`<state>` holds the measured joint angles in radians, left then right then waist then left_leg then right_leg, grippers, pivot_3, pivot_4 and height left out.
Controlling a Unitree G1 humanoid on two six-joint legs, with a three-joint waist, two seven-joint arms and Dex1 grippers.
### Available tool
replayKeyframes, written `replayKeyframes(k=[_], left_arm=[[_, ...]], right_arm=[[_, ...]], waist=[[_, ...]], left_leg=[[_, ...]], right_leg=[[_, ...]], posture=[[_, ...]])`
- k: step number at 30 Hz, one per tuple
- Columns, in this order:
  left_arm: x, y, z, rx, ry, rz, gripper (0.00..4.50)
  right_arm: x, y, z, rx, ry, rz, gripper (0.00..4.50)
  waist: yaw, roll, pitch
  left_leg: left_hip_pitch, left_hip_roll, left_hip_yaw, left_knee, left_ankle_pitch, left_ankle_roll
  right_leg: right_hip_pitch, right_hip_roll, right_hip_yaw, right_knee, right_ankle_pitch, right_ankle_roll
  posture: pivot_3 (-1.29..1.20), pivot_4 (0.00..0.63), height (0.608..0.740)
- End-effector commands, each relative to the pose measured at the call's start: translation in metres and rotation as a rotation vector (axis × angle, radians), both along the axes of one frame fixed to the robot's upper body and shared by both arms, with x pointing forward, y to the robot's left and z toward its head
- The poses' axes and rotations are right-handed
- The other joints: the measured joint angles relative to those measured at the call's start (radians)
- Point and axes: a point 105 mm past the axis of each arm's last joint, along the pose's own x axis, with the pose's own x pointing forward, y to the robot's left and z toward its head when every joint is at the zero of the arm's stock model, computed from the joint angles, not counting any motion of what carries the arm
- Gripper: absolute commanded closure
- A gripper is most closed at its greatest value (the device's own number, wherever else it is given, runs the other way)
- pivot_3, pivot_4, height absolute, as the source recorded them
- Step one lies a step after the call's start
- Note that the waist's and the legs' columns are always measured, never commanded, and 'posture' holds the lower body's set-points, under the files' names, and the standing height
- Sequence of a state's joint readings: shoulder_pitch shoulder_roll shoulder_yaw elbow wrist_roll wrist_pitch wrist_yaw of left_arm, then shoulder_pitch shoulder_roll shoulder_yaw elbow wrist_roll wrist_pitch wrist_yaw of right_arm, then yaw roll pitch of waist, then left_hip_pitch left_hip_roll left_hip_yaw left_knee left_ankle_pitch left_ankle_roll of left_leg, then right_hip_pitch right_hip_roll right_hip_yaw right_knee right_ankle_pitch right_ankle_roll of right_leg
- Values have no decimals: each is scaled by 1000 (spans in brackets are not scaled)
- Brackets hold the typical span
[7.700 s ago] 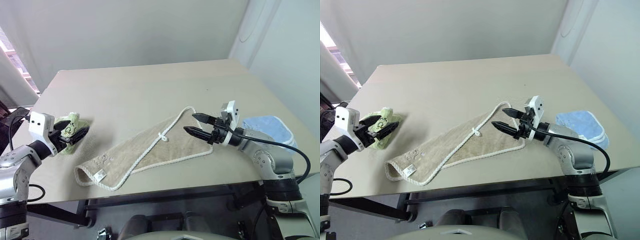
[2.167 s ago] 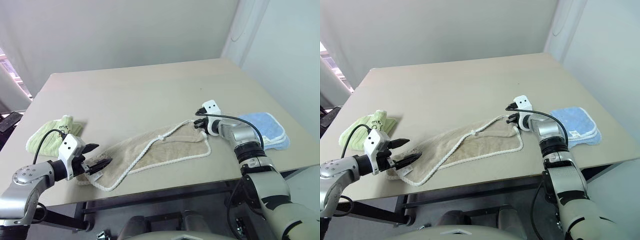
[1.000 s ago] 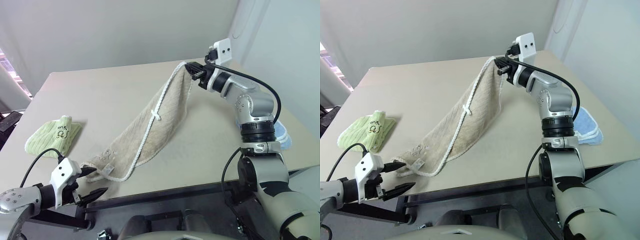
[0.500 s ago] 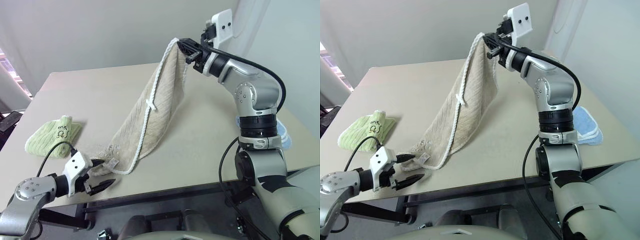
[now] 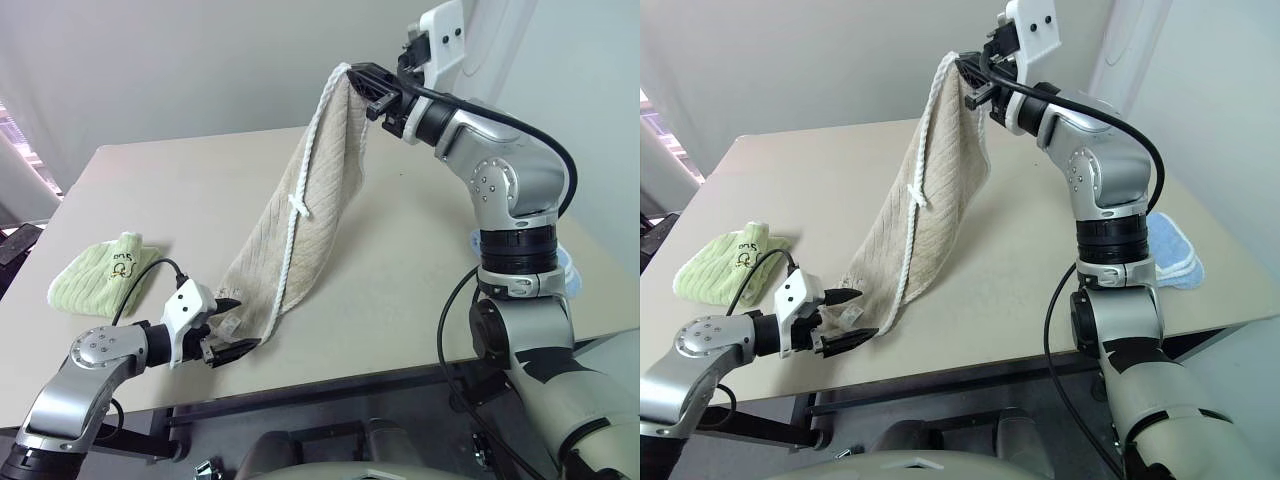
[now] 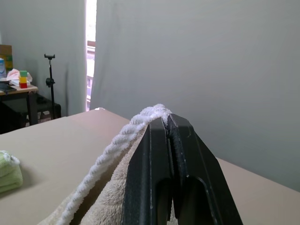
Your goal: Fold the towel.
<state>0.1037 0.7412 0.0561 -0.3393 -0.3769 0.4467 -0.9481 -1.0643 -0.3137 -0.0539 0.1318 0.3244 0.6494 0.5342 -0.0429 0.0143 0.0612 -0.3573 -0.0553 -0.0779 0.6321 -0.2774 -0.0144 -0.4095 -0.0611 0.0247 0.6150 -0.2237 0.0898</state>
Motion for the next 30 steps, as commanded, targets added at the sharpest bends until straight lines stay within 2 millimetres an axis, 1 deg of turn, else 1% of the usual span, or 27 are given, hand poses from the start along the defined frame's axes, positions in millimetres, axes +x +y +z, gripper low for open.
replayKeyframes(k=[1, 5, 11, 14, 16, 19, 20, 22, 26, 30], left_arm=[[-2, -13, 0, 44, -15, -47, 0], [-8, -22, -6, 63, 25, -59, 0], [0, -14, -21, 129, 64, 32, 0], [-1, -11, -27, 150, 101, 48, 0], [-3, -12, -28, 142, 113, 44, 0], [-4, -14, -31, 141, 125, 41, 578], [-5, -13, -34, 150, 130, 39, 949], [-6, -13, -35, 148, 135, 39, 1549], [-1, -12, -35, 134, 132, 60, 3034], [-4, -11, -31, 105, 147, 43, 4391]], right_arm=[[-10, 5, 19, 1, -79, 11, 4463], [-9, 6, 16, 2, -67, 5, 4463], [-7, 4, 15, 7, -58, -10, 4463], [-6, 3, 13, 7, -51, -18, 4463], [-5, 3, 13, 9, -48, -19, 4463], [-5, 3, 12, 12, -43, -23, 4500], [-4, 3, 12, 14, -41, -24, 4500], [-4, 3, 12, 16, -38, -26, 4500], [-3, 3, 10, 15, -34, -28, 4500], [-2, 2, 7, 11, -30, -37, 4500]], waist=[[-1, 0, 0], [0, 0, 0], [1, 0, 0], [0, 0, 0], [0, 0, 0], [1, 0, 0], [1, 0, 0], [0, 0, 0], [1, 0, 0], [1, 0, 0]], left_leg=[[0, 0, 0, 0, 0, 0], [0, 0, 0, 0, 0, 0], [0, 0, 0, 0, 0, 0], [1, 0, 0, 1, 0, 0], [1, 0, 0, 1, 0, 0], [0, 0, 0, 0, 0, 0], [1, 0, 0, 0, 0, 0], [1, 0, 0, 1, 0, 0], [1, 0, 0, 1, 0, 0], [1, 0, 0, 0, 0, 0]], right_leg=[[0, 0, 0, 0, 0, 0], [0, 0, 0, 0, 0, 0], [0, 0, 0, 1, 0, 0], [0, 1, 0, 2, 0, 0], [0, 1, 0, 1, 0, 0], [0, 0, 0, 1, 0, 0], [0, 0, 0, 1, 0, 0], [0, 0, 0, 1, 0, 0], [0, 0, 0, 1, 0, 0], [0, 0, 0, 1, 1, 1]], posture=[[0, 0, 740], [0, 0, 740], [0, 0, 740], [0, 0, 740], [0, 0, 740], [0, 0, 740], [0, 0, 740], [0, 0, 740], [0, 0, 740], [0, 0, 740]])
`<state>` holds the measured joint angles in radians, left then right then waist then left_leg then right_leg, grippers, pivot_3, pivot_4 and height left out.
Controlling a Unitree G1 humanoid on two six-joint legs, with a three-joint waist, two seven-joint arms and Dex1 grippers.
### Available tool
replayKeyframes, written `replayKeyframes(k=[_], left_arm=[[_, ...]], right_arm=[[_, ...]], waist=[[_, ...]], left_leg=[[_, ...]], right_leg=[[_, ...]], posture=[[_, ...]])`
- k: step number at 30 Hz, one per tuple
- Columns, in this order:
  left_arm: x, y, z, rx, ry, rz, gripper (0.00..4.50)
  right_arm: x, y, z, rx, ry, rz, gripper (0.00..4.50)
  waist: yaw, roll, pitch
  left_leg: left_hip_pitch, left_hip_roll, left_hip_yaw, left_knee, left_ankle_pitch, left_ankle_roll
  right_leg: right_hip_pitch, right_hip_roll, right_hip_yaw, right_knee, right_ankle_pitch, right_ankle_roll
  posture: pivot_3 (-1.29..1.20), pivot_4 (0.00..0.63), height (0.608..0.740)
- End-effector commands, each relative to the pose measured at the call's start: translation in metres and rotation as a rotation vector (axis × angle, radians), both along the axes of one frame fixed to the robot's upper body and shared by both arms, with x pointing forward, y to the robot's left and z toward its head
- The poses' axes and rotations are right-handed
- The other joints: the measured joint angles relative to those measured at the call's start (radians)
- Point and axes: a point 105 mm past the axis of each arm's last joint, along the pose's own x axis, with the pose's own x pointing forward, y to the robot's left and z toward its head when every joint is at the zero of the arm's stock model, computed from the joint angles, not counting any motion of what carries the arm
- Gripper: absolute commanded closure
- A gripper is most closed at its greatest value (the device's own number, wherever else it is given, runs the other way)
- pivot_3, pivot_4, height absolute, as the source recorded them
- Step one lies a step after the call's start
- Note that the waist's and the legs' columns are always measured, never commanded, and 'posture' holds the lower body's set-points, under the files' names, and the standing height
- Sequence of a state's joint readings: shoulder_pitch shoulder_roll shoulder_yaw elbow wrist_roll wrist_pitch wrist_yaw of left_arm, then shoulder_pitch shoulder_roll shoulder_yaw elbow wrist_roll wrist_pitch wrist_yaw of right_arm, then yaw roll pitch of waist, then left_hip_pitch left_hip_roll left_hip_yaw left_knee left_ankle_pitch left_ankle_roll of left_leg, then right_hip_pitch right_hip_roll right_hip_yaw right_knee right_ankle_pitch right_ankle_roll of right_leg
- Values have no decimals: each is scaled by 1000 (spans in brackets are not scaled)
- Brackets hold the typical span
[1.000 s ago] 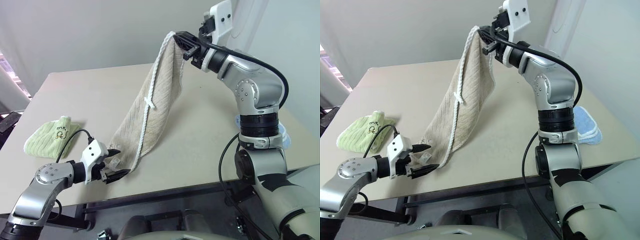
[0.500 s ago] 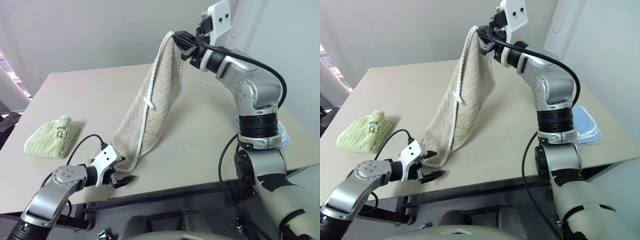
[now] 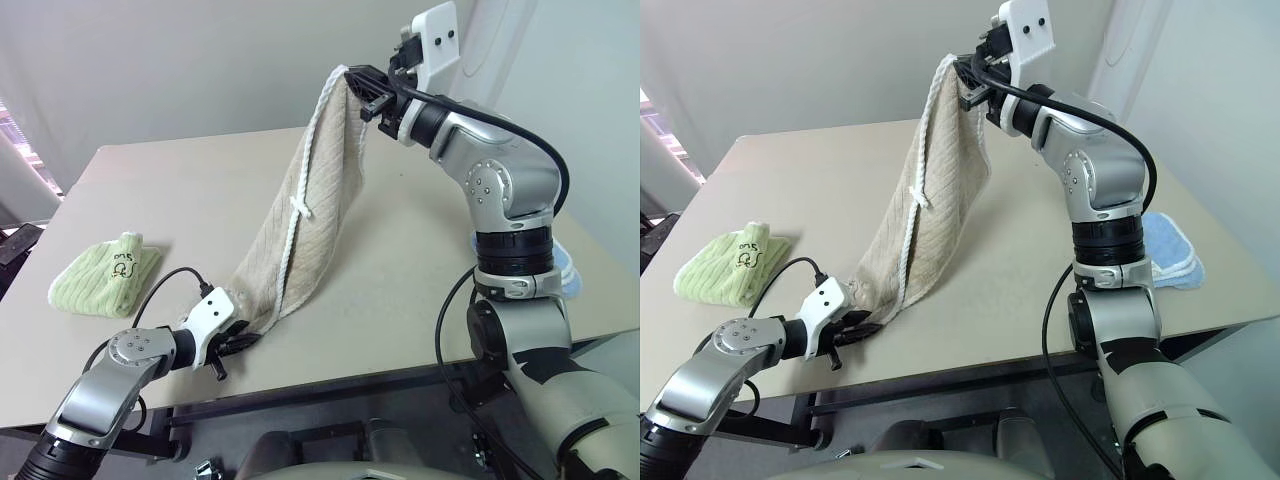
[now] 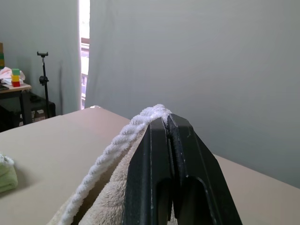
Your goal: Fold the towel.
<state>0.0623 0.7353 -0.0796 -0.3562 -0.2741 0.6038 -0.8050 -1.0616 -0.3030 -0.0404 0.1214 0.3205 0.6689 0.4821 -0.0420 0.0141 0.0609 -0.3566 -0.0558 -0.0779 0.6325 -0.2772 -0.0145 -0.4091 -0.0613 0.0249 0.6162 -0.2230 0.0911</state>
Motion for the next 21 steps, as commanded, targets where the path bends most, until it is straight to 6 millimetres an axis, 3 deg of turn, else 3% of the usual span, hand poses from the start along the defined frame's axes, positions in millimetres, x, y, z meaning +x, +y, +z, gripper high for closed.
replayKeyframes(k=[1, 4, 7, 10, 14, 20, 21], left_arm=[[-9, -5, 5, -86, 65, -42, 4477], [-8, 0, 26, -173, 44, -39, 4477], [-3, 23, 44, -189, -10, 12, 4477], [3, 45, 52, -170, -28, 82, 4477], [5, 52, 62, -219, -32, 96, 4477], [-6, 48, 43, -140, -3, 41, 4477], [-4, 46, 40, -143, -2, 47, 4236]], right_arm=[[-3, 0, 9, 8, -43, -3, 4500], [-2, -2, 7, 5, -38, -9, 4500], [0, -4, 3, 4, -28, -18, 4500], [4, -8, -2, -5, -15, -39, 4500], [7, -10, -8, -14, 1, -51, 4500], [7, -12, -12, -23, 8, -51, 4500], [7, -12, -13, -25, 10, -49, 4500]], waist=[[0, 0, 0], [-1, 0, 0], [-2, 0, 0], [-2, 0, 0], [-2, 0, 0], [-2, 0, 0], [-2, 0, 0]], left_leg=[[0, 0, 0, 0, 0, 0], [0, 0, 0, 0, 0, 0], [0, 0, 0, 0, 0, 0], [0, 1, 0, 0, 0, 0], [0, 0, 0, 0, 0, 0], [0, 0, 0, 0, 0, 0], [0, 0, 0, 0, 0, 0]], right_leg=[[0, 0, 0, 0, 0, 0], [0, 0, 0, 0, 0, 0], [0, 0, 0, 0, -1, -2], [0, 1, 0, 1, -1, -2], [0, 1, 0, 1, -1, -2], [-1, 0, 0, 1, -1, -1], [-1, 0, 0, 1, -1, -2]], posture=[[0, 0, 740], [0, 0, 740], [0, 0, 740], [0, 0, 740], [0, 0, 740], [0, 0, 740], [0, 0, 740]])
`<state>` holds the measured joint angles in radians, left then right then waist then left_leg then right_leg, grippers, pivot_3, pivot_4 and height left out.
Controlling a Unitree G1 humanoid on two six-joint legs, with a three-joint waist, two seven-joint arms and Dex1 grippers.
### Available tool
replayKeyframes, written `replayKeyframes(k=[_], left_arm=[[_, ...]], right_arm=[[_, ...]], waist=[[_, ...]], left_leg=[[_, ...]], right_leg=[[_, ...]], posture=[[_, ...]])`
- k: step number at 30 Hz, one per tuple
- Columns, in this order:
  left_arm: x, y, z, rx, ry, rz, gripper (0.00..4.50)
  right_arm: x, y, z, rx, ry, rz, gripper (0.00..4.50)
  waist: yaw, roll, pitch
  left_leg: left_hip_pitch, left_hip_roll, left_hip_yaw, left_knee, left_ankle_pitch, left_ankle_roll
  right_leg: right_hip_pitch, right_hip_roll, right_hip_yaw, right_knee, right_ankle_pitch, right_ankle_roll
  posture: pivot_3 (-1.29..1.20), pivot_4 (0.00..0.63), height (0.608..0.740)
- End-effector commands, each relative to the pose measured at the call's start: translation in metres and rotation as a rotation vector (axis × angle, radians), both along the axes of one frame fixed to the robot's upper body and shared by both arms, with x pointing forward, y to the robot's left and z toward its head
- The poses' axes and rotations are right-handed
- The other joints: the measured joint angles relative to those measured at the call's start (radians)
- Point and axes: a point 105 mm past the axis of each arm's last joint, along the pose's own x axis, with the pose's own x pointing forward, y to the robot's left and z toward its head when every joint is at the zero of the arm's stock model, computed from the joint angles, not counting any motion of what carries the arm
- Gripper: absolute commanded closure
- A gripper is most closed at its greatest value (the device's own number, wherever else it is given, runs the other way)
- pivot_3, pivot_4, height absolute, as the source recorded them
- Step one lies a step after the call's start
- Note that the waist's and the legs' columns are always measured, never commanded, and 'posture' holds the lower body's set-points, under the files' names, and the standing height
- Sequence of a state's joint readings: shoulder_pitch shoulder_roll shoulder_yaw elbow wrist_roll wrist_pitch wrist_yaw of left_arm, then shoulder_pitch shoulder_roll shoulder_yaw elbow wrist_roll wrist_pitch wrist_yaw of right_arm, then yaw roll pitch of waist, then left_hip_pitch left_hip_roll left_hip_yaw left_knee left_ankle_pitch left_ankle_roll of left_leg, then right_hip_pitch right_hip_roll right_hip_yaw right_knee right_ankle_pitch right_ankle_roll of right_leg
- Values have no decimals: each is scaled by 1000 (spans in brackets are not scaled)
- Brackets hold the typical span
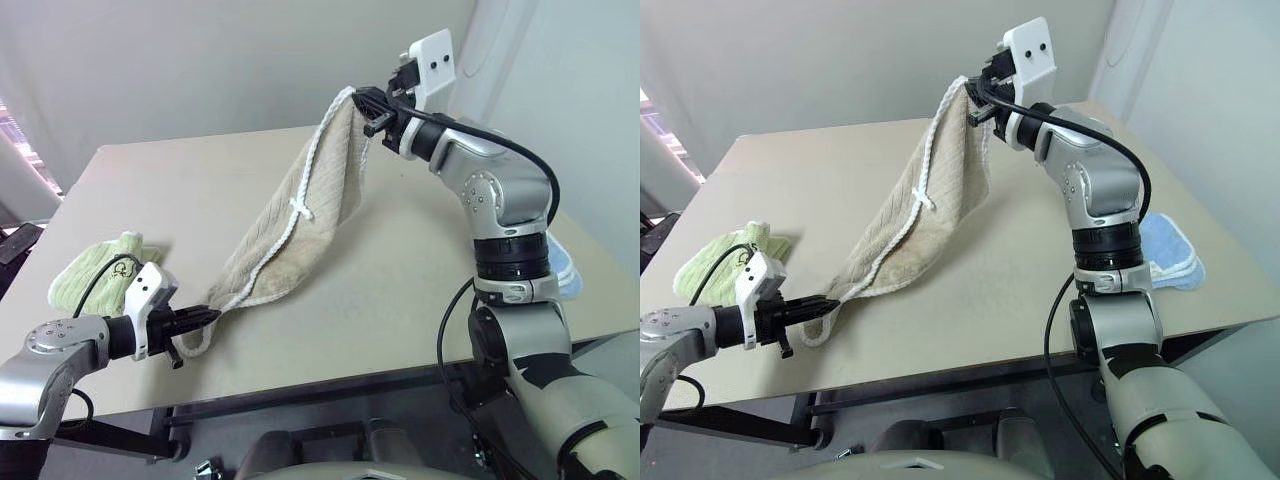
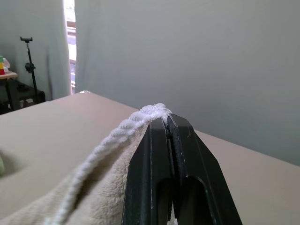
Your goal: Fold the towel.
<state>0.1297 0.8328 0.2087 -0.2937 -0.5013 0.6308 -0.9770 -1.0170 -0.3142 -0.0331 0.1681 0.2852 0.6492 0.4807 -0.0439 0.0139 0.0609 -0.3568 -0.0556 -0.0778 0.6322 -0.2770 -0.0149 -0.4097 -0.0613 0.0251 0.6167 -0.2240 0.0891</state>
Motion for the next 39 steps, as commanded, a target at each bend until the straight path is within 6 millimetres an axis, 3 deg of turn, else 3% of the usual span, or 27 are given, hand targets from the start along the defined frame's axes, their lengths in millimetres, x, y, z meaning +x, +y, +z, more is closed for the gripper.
replayKeyframes(k=[1, 4, 13, 23, 30, 34, 39], left_arm=[[4, -6, 2, 7, -40, -18, 3964], [7, -8, -3, 6, -30, -10, 3096], [11, -12, -10, 21, -36, -10, 3096], [-10, -40, -25, 87, -30, -190, 3096], [15, -41, -29, 113, -101, -102, 3096], [15, -39, -26, 104, -101, -102, 3096], [11, -32, -36, 135, -67, -96, 3096]], right_arm=[[-5, 1, 11, 0, -50, 12, 4500], [-7, 3, 9, -2, -47, 22, 4500], [-8, 3, 7, -14, -46, 21, 4500], [-9, 6, 7, -16, -46, 29, 4500], [-8, 6, 6, -22, -47, 27, 4500], [-10, 6, 4, -22, -40, 34, 4500], [-11, 8, -1, -29, -35, 34, 4500]], waist=[[1, 0, 0], [1, 0, 0], [1, 0, 0], [0, 0, 0], [5, 0, 0], [1, -1, -1], [1, -1, -1]], left_leg=[[0, 0, 0, 0, 0, 0], [0, 0, 0, 0, 0, 0], [0, 0, 0, 0, 0, 0], [0, 0, 0, 0, 0, 0], [1, 0, 0, 1, 0, 0], [1, 0, 0, 2, 0, -1], [1, 0, 0, 1, 0, -1]], right_leg=[[0, 0, 0, 0, 0, 0], [0, 0, 0, 1, 0, 0], [0, 0, 0, 1, 1, 1], [0, 0, 0, 1, 0, 0], [1, 1, 0, 2, 0, 0], [1, 0, 0, 2, 1, 2], [0, 1, 0, 2, 1, 2]], posture=[[0, 0, 740], [0, 0, 740], [0, 0, 740], [0, 0, 740], [0, 0, 740], [0, 0, 740], [0, 0, 740]])
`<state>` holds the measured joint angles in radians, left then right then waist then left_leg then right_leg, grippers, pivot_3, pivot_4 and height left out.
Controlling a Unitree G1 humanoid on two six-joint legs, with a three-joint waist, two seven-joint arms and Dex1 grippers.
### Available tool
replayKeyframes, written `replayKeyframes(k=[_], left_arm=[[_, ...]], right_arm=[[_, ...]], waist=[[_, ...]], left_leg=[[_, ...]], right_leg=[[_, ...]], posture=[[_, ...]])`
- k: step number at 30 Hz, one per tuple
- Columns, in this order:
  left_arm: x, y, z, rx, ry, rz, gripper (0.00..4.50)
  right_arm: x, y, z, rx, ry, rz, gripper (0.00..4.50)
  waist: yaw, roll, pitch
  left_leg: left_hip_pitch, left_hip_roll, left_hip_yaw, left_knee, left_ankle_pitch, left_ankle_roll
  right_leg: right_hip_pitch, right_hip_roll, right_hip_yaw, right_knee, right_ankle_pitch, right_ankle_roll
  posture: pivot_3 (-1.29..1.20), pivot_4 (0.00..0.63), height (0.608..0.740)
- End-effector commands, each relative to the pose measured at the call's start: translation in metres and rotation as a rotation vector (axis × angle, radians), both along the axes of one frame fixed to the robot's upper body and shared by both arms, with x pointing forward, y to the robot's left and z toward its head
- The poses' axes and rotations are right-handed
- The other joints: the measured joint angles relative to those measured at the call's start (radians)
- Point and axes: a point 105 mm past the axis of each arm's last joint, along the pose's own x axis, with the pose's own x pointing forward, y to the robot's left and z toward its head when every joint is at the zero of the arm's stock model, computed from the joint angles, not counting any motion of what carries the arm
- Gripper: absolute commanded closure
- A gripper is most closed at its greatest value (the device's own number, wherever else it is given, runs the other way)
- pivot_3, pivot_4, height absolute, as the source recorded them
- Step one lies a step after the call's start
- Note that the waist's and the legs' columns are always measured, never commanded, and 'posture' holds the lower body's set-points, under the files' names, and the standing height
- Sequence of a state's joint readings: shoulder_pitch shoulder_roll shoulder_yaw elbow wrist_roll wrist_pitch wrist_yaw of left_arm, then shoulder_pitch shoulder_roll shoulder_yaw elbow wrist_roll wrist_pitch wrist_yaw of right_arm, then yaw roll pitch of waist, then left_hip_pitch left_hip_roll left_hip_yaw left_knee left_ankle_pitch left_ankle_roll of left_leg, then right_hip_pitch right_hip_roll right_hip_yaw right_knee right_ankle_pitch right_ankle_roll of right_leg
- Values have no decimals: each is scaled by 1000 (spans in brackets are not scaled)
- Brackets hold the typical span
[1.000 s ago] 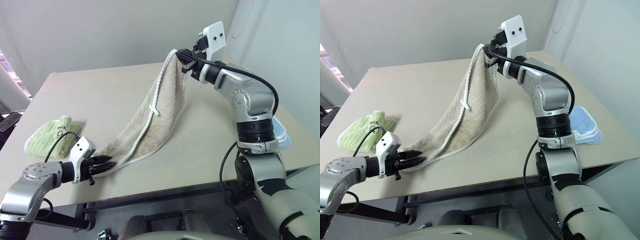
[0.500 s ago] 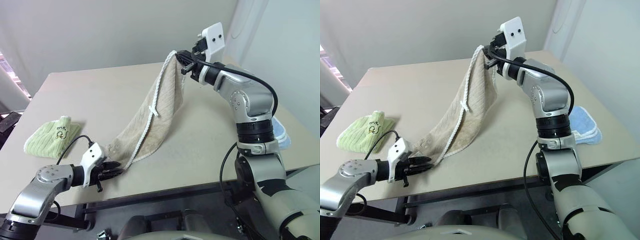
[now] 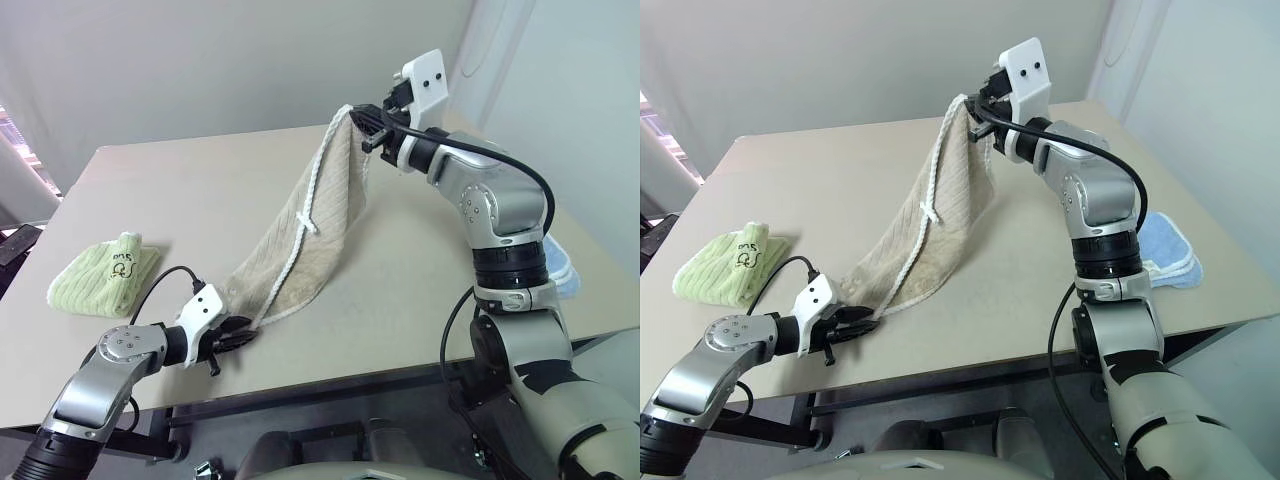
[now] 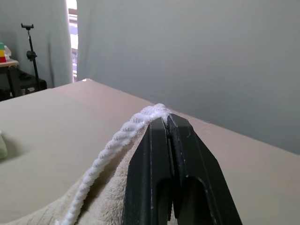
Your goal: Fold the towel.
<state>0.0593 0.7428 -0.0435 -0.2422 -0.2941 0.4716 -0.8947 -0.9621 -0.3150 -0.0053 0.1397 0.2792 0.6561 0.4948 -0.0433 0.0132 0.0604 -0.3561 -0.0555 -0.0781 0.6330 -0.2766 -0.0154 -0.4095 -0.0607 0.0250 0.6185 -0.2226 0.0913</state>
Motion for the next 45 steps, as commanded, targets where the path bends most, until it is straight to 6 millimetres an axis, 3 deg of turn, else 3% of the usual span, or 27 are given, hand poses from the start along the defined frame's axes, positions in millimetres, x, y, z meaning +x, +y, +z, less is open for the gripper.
replayKeyframes(k=[1, 10, 14, 15, 21, 23, 29, 32, 36, 41, 45], left_arm=[[2, 9, 0, 23, -9, 19, 3096], [0, 17, -11, 40, 39, 49, 3096], [-7, 13, -12, 19, 50, 32, 4332], [-8, 13, -10, 4, 50, 35, 4463], [-7, 25, 2, -36, 51, 69, 4463], [0, 30, 19, -99, 30, 107, 4463], [30, 70, 90, -249, -121, 266, 4463], [39, 88, 113, -275, -179, 314, 4463], [76, 121, 135, -263, -299, 477, 4463], [133, 126, 152, -300, -400, 574, 4463], [180, 117, 173, -323, -521, 667, 4463]], right_arm=[[-8, 6, 18, 3, -73, 19, 4500], [-7, 5, 18, -6, -80, 18, 4500], [-6, 5, 18, -11, -78, 22, 4500], [-6, 5, 17, -13, -76, 22, 4500], [-5, 4, 17, -17, -71, 18, 4500], [-4, 2, 16, -15, -70, 11, 4500], [3, -7, 15, -12, -71, -28, 4500], [7, -13, 16, -15, -79, -51, 4500], [20, -31, 20, -28, -111, -122, 4500], [43, -43, 18, -65, -127, -191, 4500], [65, -56, 17, -81, -131, -319, 4500]], waist=[[0, 0, 0], [0, 0, 0], [-1, 0, 0], [-2, 0, 0], [-2, 0, 0], [0, 0, 0], [1, 0, 0], [-3, 0, 0], [3, -1, 0], [4, -2, 0], [0, -4, -1]], left_leg=[[0, 0, 0, 0, 0, 0], [1, 0, 0, 0, 0, 0], [1, 0, 0, 0, 0, 0], [1, 0, 0, 0, 0, 0], [1, 0, 0, 0, 0, 0], [1, 0, 0, 0, 0, 0], [0, 0, -2, 2, 0, 0], [0, 0, -1, 2, 0, 0], [0, 0, -1, 1, 0, -1], [1, -2, -2, 3, 2, -3], [0, -4, -1, 3, 2, -4]], right_leg=[[0, 0, 0, 0, 0, 0], [0, 0, 0, 0, 0, 0], [1, 0, 0, 1, 0, 0], [1, 0, 0, 1, 0, 0], [0, 0, 0, 0, 0, 0], [0, 0, 0, 0, 0, 0], [1, 1, -2, 1, 0, 0], [1, 1, -1, 1, 0, 0], [1, 1, -1, 1, 0, 0], [2, 1, -2, 1, 1, 1], [2, 0, -1, 2, 1, 1]], posture=[[0, 0, 740], [0, 0, 740], [0, 0, 740], [0, 0, 740], [0, 0, 740], [0, 0, 740], [0, 0, 740], [0, 0, 740], [0, 0, 740], [0, 0, 740], [0, 0, 740]])
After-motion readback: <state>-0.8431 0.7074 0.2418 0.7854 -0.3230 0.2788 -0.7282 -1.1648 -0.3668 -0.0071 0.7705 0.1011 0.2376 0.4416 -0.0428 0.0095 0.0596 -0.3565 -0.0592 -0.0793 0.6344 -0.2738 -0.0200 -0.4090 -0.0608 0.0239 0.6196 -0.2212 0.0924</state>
